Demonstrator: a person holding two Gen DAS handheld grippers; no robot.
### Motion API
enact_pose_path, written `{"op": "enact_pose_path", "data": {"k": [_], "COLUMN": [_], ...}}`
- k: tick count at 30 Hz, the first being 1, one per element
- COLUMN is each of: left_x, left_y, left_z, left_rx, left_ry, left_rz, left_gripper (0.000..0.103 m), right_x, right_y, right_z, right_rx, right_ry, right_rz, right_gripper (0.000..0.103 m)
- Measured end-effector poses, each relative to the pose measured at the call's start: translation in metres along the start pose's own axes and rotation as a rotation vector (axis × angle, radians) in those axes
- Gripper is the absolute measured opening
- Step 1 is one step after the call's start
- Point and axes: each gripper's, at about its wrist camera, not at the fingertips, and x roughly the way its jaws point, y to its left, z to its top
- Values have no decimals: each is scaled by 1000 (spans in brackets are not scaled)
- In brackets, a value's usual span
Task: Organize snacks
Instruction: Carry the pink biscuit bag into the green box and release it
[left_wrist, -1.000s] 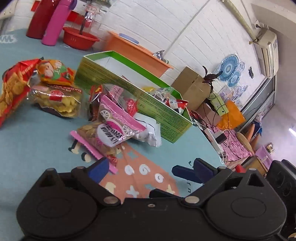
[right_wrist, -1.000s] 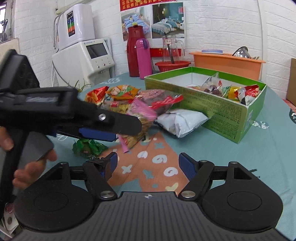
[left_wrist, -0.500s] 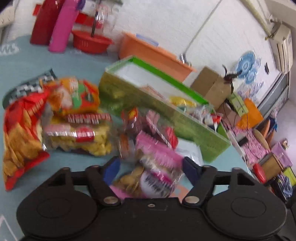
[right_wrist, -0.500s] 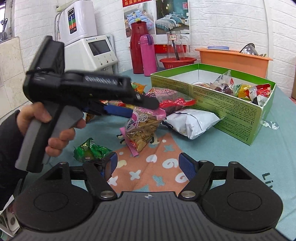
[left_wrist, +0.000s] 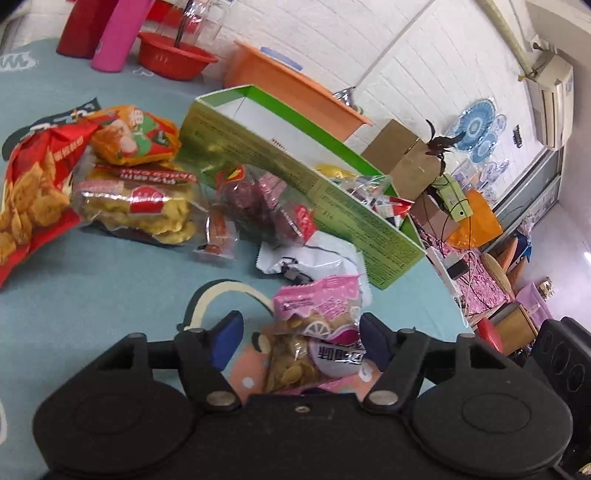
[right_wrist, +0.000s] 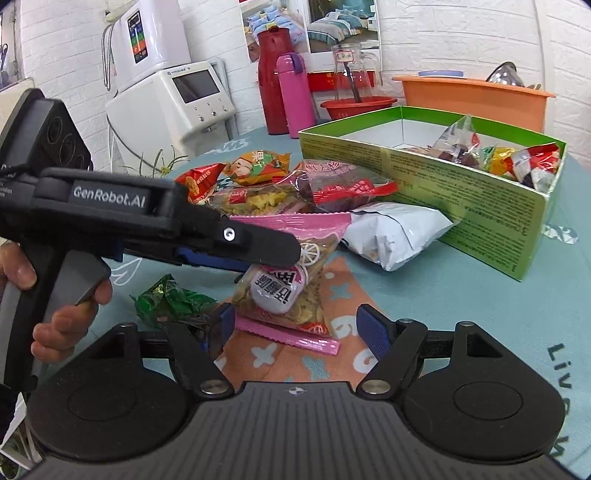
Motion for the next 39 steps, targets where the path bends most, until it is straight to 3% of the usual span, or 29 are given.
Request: {"op": "enact_pose_path", "data": {"k": [1,2,3,5,8,16,22,32,34,35,36,38,39], "left_x": [2,4,3,1,-5,-14,7,57,65,70,73,72,68], "left_y": [0,-1,-4,-14,-28,-71,-75,-40,-35,-32,-30,-26,-24], "left_z": [-1,-2,-2,-2,5,55,94,128,130,130,129,124,121], "left_rx": [-5,-10,-4,35,65,189,233,161,168,169,165,144,139], "left_ry": [5,10,-1,-17,-48,-173,-215,-170,-162,-159,-156,-175,-179], "left_rz": [-16,-44,-36,-20,-33,-78,-84,-61,-38,-8,24,77,75], "left_gripper": [82,71,69,64,61,61,60,60,63,77,103,103,103], "right_x": [2,4,5,4,-7,-35,-22,23,32,37,42,51,51], "right_y": [0,1,2,3,4,0,-21,-56,-59,-60,-60,-61,-60], "right_z": [1,2,3,5,8,52,87,110,109,109,107,105,103], "right_rx": [-2,-8,-15,-9,-11,-91,-105,-90,-92,-93,-99,-115,-119], "right_ry": [-4,-4,-3,-8,-43,-216,-287,-268,-262,-256,-246,-204,-198], "right_rz": [-2,-5,4,-7,-11,-71,-109,-121,-130,-144,-167,-215,-232], "right_gripper": [103,94,76,65,60,60,59,58,57,57,59,93,98]}}
